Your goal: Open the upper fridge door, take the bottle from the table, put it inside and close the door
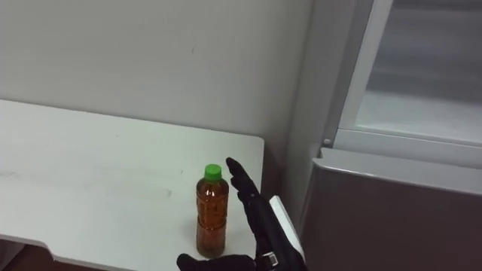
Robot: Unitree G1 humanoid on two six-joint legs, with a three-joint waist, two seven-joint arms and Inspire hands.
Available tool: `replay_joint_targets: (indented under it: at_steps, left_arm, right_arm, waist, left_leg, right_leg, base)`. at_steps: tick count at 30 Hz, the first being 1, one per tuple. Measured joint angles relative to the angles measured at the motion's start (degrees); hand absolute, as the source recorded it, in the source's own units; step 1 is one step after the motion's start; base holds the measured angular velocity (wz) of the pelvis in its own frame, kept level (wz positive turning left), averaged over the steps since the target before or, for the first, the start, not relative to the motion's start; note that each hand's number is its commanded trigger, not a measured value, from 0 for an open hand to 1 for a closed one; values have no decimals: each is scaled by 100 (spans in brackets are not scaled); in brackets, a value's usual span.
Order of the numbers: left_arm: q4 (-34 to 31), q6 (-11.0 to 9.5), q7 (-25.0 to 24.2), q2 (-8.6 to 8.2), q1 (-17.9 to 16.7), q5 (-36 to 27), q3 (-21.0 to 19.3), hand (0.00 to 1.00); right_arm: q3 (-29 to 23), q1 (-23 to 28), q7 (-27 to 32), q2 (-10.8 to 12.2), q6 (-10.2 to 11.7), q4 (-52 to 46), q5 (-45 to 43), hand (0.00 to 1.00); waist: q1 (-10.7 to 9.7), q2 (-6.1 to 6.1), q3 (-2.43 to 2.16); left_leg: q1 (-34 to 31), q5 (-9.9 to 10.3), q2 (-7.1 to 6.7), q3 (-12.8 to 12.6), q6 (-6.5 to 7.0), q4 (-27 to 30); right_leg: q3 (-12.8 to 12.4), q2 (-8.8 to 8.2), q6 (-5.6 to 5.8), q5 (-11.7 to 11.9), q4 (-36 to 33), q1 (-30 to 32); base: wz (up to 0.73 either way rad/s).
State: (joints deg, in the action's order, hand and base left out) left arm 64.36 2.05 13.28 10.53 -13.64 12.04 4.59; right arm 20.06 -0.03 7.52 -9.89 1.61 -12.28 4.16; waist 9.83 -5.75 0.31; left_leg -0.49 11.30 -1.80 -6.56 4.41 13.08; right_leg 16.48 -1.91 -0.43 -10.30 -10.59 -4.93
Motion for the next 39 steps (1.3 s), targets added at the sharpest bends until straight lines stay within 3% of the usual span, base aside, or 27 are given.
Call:
replay_joint_targets:
  at_steps: [4,9,16,24,32,36,39]
  left_arm:
    - [-12,-1,-4,67,81,10,-154,0]
    - [-29,13,17,161,108,-11,-331,0]
    - [-26,49,19,206,266,-8,-334,0]
    - [-37,78,27,194,414,-2,-331,0]
    - [-25,228,207,173,419,-1,-264,0]
    - [-22,291,265,173,411,-6,-151,0]
    - [-29,290,294,167,416,-2,-146,0]
  right_arm:
    - [4,-320,369,63,26,224,-28,0]
    - [78,-894,866,68,94,749,10,0]
    - [124,-1442,1508,49,385,1458,76,0]
    - [127,-1586,2118,45,513,1685,57,0]
    - [131,-1639,2504,44,384,2121,258,0]
    - [130,-1872,2729,39,377,2121,242,0]
    - [127,-2007,2819,41,377,2119,224,0]
  waist:
    - [76,-66,3]
    - [214,-60,19]
    - [421,-49,29]
    - [498,-34,37]
    - [631,20,71]
    - [617,49,87]
    - [616,37,78]
  left_leg:
    - [-231,3,-18,198,1,116]
    - [-451,0,4,263,-5,264]
    - [-744,-19,1,385,-13,370]
    - [-900,-20,0,440,-12,442]
    - [-951,-34,0,437,-16,433]
    - [-986,-43,-9,479,-14,428]
    - [-979,-43,-12,509,-15,428]
  right_leg:
    - [245,-9,0,6,-4,111]
    - [353,-7,-22,22,3,215]
    - [560,-32,-45,54,-3,421]
    - [753,-45,-59,64,-4,534]
    - [746,-45,-64,67,-6,601]
    - [885,-55,-64,67,-3,602]
    - [893,-53,-64,67,-2,592]
  base:
    - [23]
    - [12]
    - [8]
    - [2]
    - [0]
    - [8]
    - [6]
